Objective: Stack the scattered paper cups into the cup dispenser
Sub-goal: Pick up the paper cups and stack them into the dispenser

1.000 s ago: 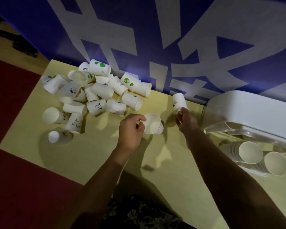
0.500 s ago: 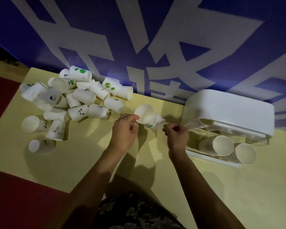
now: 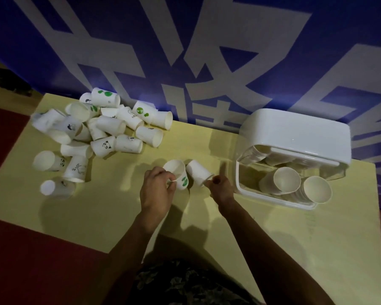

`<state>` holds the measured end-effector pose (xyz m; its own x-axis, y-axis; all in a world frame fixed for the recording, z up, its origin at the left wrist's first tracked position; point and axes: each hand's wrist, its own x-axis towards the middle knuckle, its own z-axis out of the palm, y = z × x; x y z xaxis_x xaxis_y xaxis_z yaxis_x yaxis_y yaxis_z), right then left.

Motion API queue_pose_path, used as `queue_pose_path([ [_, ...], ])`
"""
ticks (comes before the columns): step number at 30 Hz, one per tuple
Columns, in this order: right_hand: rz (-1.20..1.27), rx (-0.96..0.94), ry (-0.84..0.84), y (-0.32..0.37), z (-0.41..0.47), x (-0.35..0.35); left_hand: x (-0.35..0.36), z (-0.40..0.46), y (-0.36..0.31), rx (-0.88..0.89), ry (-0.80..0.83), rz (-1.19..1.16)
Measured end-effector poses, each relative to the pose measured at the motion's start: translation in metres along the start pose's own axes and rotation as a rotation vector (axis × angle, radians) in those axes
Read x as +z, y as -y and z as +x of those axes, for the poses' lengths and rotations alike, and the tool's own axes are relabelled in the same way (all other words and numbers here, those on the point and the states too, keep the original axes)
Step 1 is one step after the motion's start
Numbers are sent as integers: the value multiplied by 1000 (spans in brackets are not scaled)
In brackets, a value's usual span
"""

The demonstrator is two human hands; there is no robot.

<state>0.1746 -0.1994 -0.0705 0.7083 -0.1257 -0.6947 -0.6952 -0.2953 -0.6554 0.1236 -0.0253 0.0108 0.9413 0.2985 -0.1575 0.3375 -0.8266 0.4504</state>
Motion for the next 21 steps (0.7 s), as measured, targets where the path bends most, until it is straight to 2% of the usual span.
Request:
queue_pose_path([
  [4,187,163,-61,-3,9,22,0,2,13,9,29,3],
  [7,250,161,-84,2,10,31,-4,10,22,98,37,-24],
  [11,92,-37,-176,20,-7,29,-15,25,21,162,56,-112],
  [16,-183,-530,-425,29,-55,-10,-32,35,-8,303,34,-227],
  [18,-179,-621,-517,27,-73,-32,-36,32,-27,364,29,-261],
  [21,-154,-662,-665,16,-94,-68,-33,20,-64,446,29,-302],
])
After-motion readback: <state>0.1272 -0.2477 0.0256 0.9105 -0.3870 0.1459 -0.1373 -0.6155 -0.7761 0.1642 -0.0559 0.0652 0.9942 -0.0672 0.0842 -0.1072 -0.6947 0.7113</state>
